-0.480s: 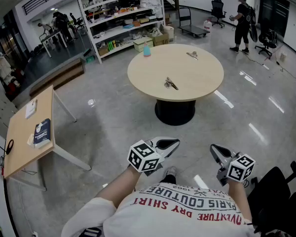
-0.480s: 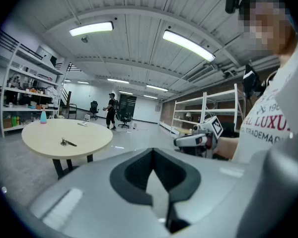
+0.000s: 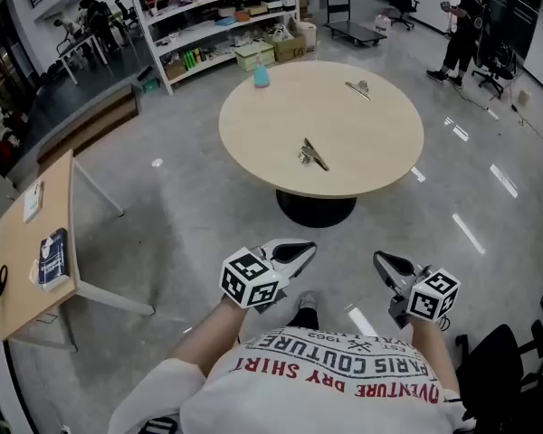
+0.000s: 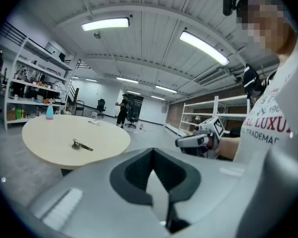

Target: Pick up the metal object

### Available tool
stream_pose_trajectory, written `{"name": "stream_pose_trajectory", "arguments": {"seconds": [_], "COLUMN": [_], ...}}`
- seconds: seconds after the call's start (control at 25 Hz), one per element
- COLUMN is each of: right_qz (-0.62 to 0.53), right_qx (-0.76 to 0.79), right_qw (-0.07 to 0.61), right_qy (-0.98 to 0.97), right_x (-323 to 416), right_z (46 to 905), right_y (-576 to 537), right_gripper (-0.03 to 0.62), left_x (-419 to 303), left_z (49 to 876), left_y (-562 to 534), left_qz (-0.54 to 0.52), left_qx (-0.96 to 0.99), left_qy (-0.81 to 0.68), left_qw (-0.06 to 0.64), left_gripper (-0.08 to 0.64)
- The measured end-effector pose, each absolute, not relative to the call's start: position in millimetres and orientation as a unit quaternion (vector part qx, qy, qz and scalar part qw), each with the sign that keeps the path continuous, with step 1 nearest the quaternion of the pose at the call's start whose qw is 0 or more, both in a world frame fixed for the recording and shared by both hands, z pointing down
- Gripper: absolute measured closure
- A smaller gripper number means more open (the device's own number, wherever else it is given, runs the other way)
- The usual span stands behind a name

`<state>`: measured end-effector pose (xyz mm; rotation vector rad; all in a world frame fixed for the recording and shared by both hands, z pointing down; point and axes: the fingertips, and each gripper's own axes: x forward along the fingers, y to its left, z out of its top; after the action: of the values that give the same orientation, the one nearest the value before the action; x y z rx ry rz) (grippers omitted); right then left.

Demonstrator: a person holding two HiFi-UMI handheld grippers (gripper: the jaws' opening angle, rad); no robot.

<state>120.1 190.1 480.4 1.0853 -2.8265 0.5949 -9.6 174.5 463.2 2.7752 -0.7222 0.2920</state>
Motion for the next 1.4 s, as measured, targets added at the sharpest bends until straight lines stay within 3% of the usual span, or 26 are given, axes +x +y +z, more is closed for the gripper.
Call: {"name": "stream_pose_trajectory", "arguments": {"seconds": [0.44, 1.04, 1.12, 1.28, 1.4], "right_qz": [0.170, 0.190, 0.195, 0.206, 0.208], "right_qx": [0.339, 0.307, 0.308, 0.305, 0.302], "right_qw": [0.047, 0.082, 0.079, 0.071, 0.079], "right_qy": [-0.924, -0.929, -0.928, -0.927, -0.927], "right_x": [74, 79, 83, 89, 96], "right_z": [457, 478, 479, 484, 490], "right_y": [-52, -134, -145, -166, -186], "right_gripper": [0.591, 0.591, 0.591, 0.591, 0.591], "left_x": [-43, -23, -16, -11, -12], "left_z": [458, 490, 491, 507, 529], "left_y": [-57, -125, -130, -155, -186], "left_qz": [0.112, 0.144, 0.154, 0.187, 0.222], "left_qx": [0.955, 0.955, 0.957, 0.952, 0.942], "left_qy": [-0.251, -0.234, -0.221, -0.226, -0.239], "left_qw": [0.110, 0.116, 0.105, 0.090, 0.075], "left_gripper": [0.557, 0.552, 0.438, 0.365, 0.224]}}
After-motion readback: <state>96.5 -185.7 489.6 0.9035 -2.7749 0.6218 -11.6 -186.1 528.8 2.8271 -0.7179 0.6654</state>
